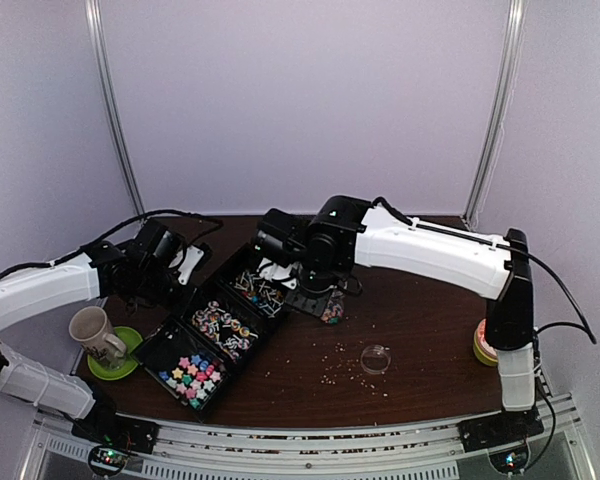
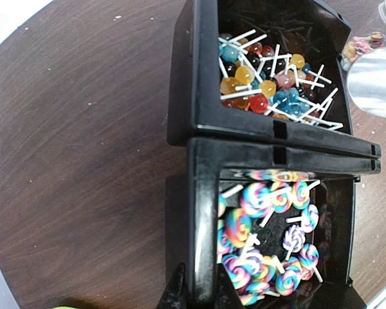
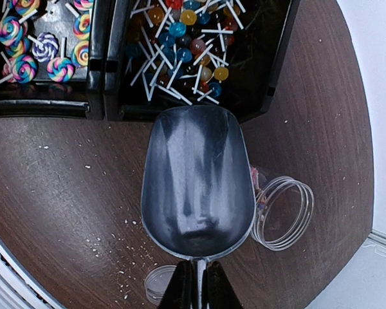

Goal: Pack the candies
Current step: Scoop the fake candies from the storage box.

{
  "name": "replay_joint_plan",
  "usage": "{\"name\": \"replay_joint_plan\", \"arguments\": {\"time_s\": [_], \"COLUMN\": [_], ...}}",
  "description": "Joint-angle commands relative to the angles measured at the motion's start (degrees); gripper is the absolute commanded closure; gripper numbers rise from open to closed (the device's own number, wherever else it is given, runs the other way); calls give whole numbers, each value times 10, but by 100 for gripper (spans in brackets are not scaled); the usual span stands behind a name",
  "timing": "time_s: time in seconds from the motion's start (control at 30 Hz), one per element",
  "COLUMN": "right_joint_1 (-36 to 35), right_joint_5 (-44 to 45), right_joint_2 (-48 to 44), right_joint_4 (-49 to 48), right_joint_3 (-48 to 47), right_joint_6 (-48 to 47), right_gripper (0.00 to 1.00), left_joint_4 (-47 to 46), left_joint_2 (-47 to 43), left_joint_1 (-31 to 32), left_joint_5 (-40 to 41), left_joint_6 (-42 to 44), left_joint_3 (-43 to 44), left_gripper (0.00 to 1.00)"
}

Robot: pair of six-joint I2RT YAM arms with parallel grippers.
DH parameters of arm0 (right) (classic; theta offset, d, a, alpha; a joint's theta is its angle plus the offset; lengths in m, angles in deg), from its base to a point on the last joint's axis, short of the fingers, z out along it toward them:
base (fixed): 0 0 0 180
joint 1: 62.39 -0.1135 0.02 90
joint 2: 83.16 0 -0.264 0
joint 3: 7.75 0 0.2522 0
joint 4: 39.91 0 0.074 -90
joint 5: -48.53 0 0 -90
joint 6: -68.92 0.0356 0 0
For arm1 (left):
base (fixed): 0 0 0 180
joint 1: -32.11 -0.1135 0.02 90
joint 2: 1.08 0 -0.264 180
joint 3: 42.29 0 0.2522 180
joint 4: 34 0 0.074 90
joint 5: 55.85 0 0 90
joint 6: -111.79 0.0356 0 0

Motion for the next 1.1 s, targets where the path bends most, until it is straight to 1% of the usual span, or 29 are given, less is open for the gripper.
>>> {"name": "replay_joint_plan", "arguments": {"time_s": [0.0,0.17,0.43,0.53,0.7,0.93,1.07], "right_joint_1": [-2,1,9,9,9,9,12], "right_joint_5": [3,2,-9,-23,2,13,7], "right_joint_2": [18,36,71,56,29,-1,-5], "right_joint_4": [12,2,2,1,13,10,-2], "right_joint_3": [-15,-24,-65,-68,-57,-25,-10], "right_joint_6": [0,1,5,6,2,6,3], "right_gripper": [100,100,100,100,100,100,100], "left_joint_4": [-84,-99,-109,-102,-83,-80,-85], "left_joint_2": [-33,-38,-38,-29,-12,-10,-10], "left_joint_1": [6,9,12,11,12,11,11], "left_joint_5": [7,-13,-27,-11,18,26,13], "left_joint_6": [0,3,6,5,2,0,2], "left_joint_3": [7,1,-2,1,11,12,12], "left_gripper": [100,100,100,100,100,100,100]}}
